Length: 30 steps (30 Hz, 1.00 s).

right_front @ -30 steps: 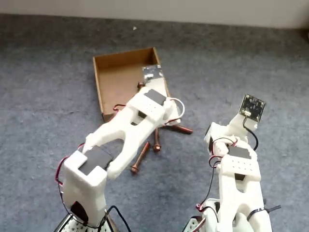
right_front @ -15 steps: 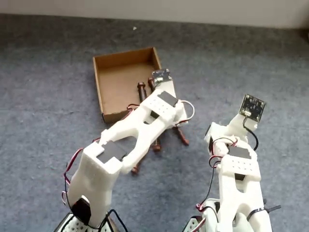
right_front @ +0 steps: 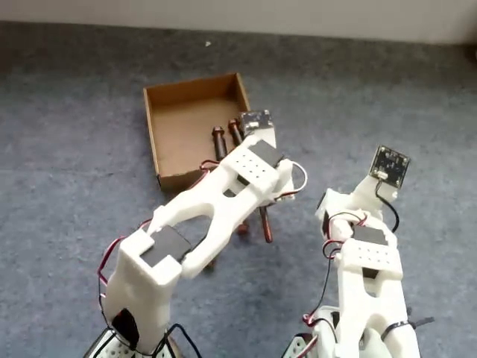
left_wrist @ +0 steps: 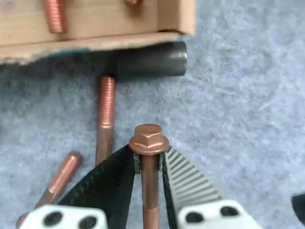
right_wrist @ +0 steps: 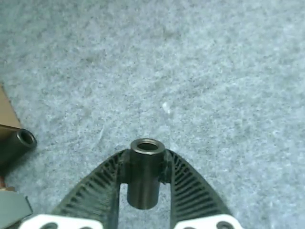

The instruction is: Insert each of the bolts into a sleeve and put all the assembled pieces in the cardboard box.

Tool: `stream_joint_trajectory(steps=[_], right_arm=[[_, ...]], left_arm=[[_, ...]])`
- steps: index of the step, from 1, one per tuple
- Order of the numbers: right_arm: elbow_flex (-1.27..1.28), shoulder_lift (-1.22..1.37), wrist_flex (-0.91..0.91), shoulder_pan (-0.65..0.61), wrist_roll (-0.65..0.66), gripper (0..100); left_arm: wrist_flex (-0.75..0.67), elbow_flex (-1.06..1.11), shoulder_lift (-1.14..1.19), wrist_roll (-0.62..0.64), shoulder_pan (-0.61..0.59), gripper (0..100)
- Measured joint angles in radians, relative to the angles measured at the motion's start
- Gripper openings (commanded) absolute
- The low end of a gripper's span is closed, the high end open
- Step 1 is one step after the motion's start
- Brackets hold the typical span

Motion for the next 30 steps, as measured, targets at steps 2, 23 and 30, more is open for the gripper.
stream_joint_trajectory(steps=[2,23,30], right_arm=[[0.000,0.000,0.000,0.005,0.000,0.5],[0.078,-0.285,0.052,-0.046,0.032,0.5],[0.192,-0.565,0.075,-0.164,0.104,0.5]], left_arm=[[0.026,0.000,-0.037,-0.002,0.006,1],[0.110,0.305,-0.681,-0.242,0.005,0],[-0.071,0.582,-0.950,-0.292,-0.023,0]])
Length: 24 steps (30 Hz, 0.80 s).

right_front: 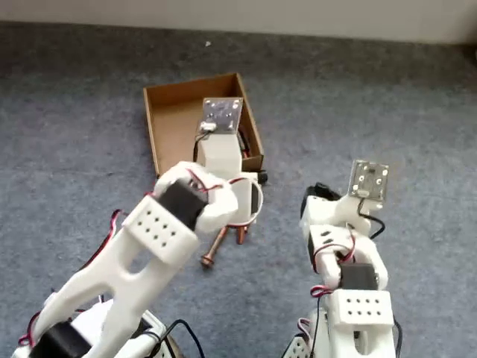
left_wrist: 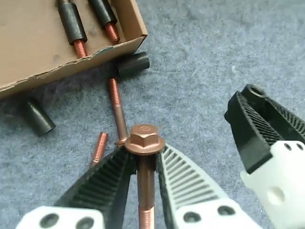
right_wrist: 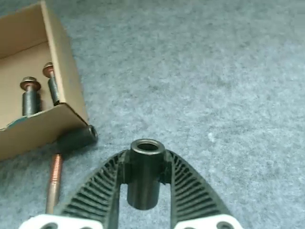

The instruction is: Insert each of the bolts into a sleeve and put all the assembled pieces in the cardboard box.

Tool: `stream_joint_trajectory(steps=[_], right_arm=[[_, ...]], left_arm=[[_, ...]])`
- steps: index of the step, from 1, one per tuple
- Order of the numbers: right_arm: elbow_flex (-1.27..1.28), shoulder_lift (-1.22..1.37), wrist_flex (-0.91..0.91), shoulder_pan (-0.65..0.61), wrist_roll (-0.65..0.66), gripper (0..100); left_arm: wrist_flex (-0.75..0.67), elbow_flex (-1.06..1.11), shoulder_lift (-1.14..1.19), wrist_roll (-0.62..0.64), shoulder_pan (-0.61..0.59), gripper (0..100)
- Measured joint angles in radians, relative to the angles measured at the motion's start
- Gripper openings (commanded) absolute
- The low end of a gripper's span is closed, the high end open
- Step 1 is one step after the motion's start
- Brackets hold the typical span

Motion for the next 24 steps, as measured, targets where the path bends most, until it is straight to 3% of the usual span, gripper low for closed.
stream_joint_trajectory(steps=[15,24], right_arm=[[0.103,-0.218,0.005,-0.180,0.094,0.5],[0.109,-0.453,0.138,-0.250,0.112,0.5]], left_arm=[[-0.339,0.499,-0.540,-0.124,-0.118,0],[-0.476,0.721,-0.838,-0.160,-0.147,0]])
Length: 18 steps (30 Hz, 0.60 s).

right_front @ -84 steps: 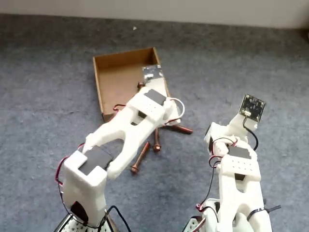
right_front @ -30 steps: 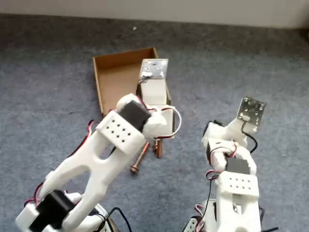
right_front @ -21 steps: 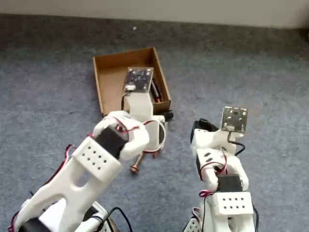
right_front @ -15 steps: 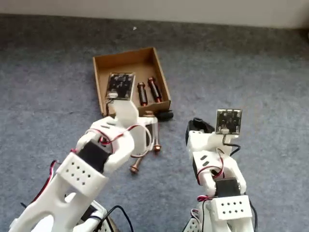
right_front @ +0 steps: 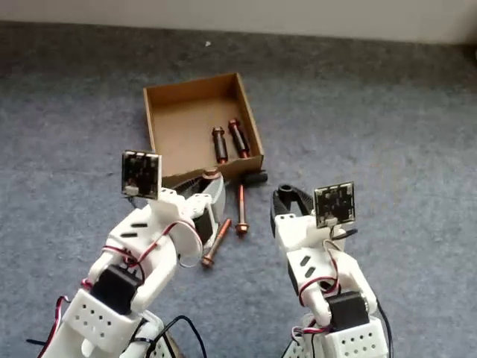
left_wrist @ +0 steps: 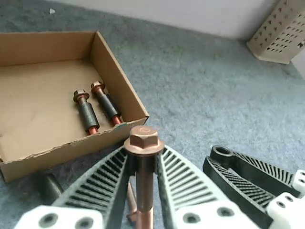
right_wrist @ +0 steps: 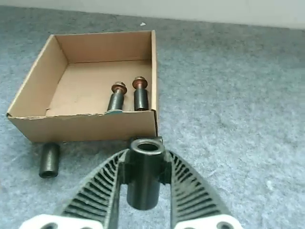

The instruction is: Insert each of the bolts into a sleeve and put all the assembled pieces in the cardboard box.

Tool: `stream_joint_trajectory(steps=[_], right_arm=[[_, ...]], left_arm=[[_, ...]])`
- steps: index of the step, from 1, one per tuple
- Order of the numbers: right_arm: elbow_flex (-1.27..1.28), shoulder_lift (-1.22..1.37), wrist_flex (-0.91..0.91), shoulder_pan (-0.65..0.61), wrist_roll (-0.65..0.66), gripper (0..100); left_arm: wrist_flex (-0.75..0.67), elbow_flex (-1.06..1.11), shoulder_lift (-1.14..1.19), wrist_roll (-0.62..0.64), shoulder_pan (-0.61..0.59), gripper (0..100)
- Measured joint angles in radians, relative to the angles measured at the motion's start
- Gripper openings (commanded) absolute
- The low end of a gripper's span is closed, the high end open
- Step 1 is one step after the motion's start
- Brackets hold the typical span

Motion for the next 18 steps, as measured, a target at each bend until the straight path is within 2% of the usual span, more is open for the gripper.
stream_joint_trajectory(steps=[10,14,18], right_arm=[[0.000,-0.068,0.026,-0.167,0.021,0.5],[0.000,-0.068,0.026,-0.250,0.103,0.5],[0.000,-0.068,0.026,-0.311,0.160,0.5]], left_arm=[[-0.133,0.157,-0.336,0.000,-0.089,0],[-0.138,0.193,-0.468,0.000,-0.089,0],[-0.140,0.193,-0.485,0.000,-0.091,0]])
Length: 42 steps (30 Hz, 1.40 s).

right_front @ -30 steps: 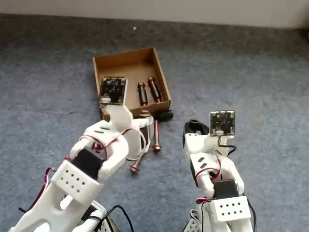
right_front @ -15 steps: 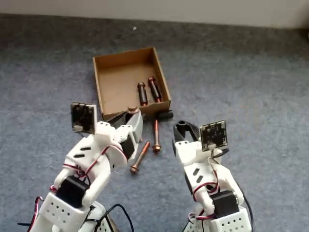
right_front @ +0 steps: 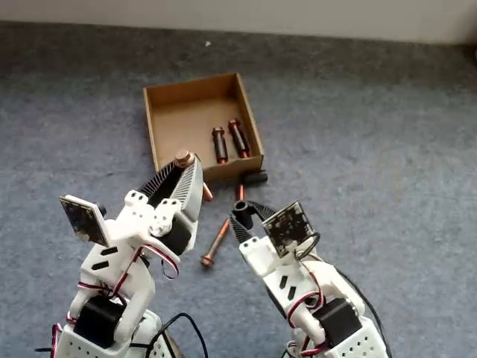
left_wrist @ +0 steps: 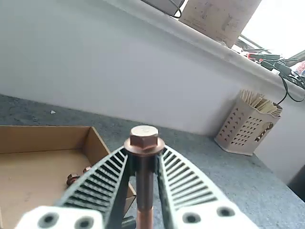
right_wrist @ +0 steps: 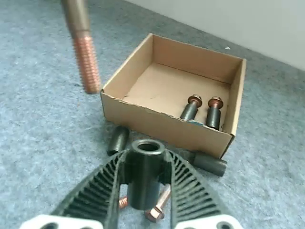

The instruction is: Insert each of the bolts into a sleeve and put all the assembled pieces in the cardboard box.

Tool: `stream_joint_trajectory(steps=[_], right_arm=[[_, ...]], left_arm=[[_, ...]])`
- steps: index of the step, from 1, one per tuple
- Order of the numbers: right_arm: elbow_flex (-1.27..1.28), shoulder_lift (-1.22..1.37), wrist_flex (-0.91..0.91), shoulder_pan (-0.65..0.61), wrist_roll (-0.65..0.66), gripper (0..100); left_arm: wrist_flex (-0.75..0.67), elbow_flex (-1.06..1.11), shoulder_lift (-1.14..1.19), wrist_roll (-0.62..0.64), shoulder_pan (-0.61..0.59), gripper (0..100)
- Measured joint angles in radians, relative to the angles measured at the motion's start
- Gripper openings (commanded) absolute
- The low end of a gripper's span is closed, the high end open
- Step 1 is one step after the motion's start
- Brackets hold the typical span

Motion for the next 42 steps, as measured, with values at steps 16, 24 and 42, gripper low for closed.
stream_joint_trajectory(steps=[16,24,42], right_arm=[[0.000,0.000,0.000,-0.098,0.106,0.5],[0.000,0.000,-0.002,-0.098,0.106,0.5],[-0.006,0.000,-0.046,-0.098,0.106,0.5]], left_arm=[[0.000,0.000,0.000,0.000,0.068,0],[0.000,0.000,0.000,0.000,0.092,0],[0.049,0.058,-0.002,0.063,0.124,0]])
